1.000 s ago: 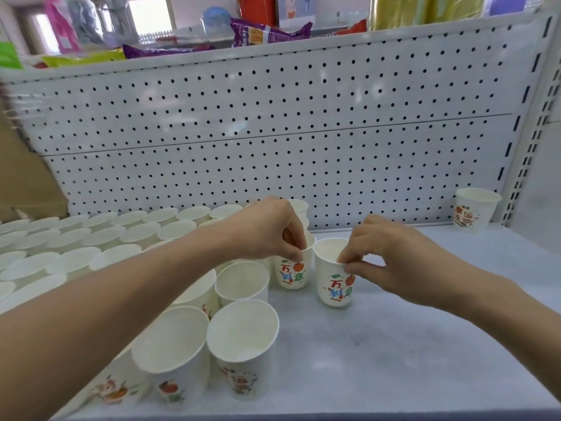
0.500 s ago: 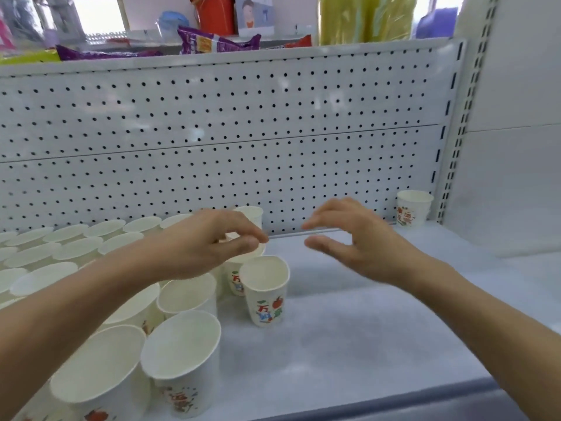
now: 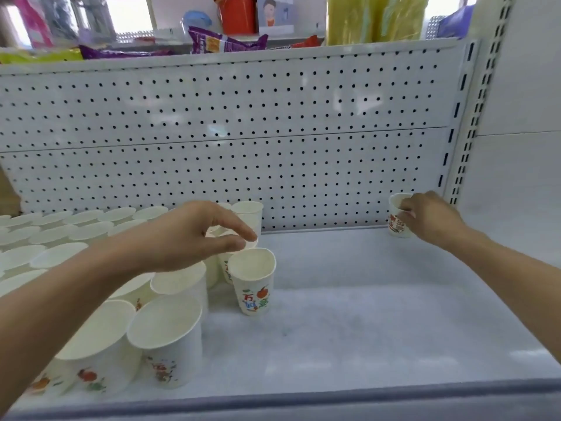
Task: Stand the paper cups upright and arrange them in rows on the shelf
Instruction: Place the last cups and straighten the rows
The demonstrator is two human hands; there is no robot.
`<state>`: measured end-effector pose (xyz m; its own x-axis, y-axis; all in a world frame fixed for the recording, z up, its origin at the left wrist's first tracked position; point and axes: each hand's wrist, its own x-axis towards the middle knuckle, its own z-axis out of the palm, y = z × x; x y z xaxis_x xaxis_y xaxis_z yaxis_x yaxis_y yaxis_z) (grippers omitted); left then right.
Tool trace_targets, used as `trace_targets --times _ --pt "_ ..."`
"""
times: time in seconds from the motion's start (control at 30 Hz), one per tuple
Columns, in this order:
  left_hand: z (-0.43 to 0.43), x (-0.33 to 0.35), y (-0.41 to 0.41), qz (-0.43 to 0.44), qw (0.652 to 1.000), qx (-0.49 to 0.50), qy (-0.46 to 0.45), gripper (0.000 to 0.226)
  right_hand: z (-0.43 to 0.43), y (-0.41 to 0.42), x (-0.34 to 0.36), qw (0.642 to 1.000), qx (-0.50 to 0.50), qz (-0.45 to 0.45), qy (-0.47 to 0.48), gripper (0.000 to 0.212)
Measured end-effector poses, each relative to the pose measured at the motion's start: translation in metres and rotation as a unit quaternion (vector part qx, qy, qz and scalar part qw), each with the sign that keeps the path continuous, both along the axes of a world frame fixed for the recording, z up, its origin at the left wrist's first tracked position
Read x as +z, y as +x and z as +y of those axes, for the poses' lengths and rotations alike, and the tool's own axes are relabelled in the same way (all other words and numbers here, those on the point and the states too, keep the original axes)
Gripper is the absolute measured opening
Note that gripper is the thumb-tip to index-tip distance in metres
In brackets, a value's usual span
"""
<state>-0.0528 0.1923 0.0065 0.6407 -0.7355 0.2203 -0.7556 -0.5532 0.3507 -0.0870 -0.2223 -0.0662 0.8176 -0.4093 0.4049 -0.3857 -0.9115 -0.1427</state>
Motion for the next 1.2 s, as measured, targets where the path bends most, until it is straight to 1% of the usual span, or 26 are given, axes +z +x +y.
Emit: trace_targets --times 0.03,0.07,0.17,0.27,0.37,0.4,0.47,0.53,0.57,0.6,0.67,0.73,0.8,0.87,0.9,0.97,1.03,1.13,1.2 --pt "0.002 0.001 -0.003 -0.001 1.000 0.007 -0.010 0.014 0.010 -0.005 0.002 0.999 0.030 -0.010 0.000 0.026" --pt "0.005 0.002 -0.006 -0.001 1.000 0.013 -0.018 0.015 0.022 -0.011 0.004 0.998 0.066 -0.014 0.019 0.024" --pt "0.019 0.004 -0.016 -0.005 0.999 0.024 -0.044 0.016 0.071 -0.040 0.022 0.976 0.188 -0.039 0.101 0.018" --pt "0.036 0.006 -0.032 -0.018 0.996 0.038 -0.074 0.031 0.129 -0.079 0.035 0.949 0.285 -0.063 0.122 0.014" --pt "0.050 -0.002 -0.054 -0.053 0.993 0.052 -0.090 0.047 0.184 -0.107 0.032 0.917 0.376 -0.063 0.118 0.020" --pt "0.055 -0.009 -0.061 -0.068 0.993 0.057 -0.077 0.055 0.199 -0.110 0.027 0.909 0.400 -0.049 0.108 0.021" --pt "0.065 -0.024 -0.074 -0.096 0.993 0.061 -0.023 0.073 0.221 -0.109 0.015 0.896 0.437 -0.017 0.080 0.017" --pt "0.073 -0.036 -0.081 -0.120 0.990 0.052 0.043 0.091 0.235 -0.106 0.003 0.884 0.463 -0.012 0.067 0.012" --pt "0.076 -0.041 -0.083 -0.133 0.987 0.048 0.072 0.096 0.240 -0.105 -0.002 0.880 0.469 -0.015 0.070 0.011" --pt "0.079 -0.045 -0.084 -0.148 0.984 0.045 0.091 0.099 0.243 -0.105 -0.004 0.878 0.472 -0.016 0.076 0.009" --pt "0.085 -0.052 -0.083 -0.176 0.979 0.038 0.098 0.098 0.250 -0.109 -0.004 0.877 0.471 -0.009 0.096 0.007" --pt "0.089 -0.057 -0.081 -0.195 0.976 0.023 0.089 0.091 0.255 -0.113 -0.001 0.882 0.451 -0.022 0.136 0.014" --pt "0.093 -0.061 -0.080 -0.200 0.976 0.019 0.086 0.086 0.257 -0.111 0.005 0.888 0.406 -0.072 0.205 0.026" --pt "0.095 -0.065 -0.079 -0.198 0.977 0.021 0.079 0.084 0.256 -0.099 0.011 0.895 0.345 -0.106 0.263 0.029" --pt "0.096 -0.066 -0.078 -0.200 0.977 0.019 0.077 0.083 0.255 -0.090 0.013 0.902 0.311 -0.105 0.279 0.028" --pt "0.098 -0.069 -0.079 -0.200 0.977 0.017 0.068 0.079 0.253 -0.071 0.018 0.914 0.254 -0.078 0.308 0.029" --pt "0.098 -0.071 -0.081 -0.196 0.979 0.015 0.056 0.074 0.254 -0.052 0.024 0.924 0.201 -0.025 0.325 0.033" --pt "0.098 -0.074 -0.080 -0.203 0.978 0.017 0.049 0.067 0.261 -0.033 0.031 0.935 0.156 0.057 0.315 0.024" --pt "0.099 -0.075 -0.078 -0.210 0.976 0.023 0.046 0.064 0.265 -0.026 0.032 0.935 0.152 0.078 0.310 0.015"
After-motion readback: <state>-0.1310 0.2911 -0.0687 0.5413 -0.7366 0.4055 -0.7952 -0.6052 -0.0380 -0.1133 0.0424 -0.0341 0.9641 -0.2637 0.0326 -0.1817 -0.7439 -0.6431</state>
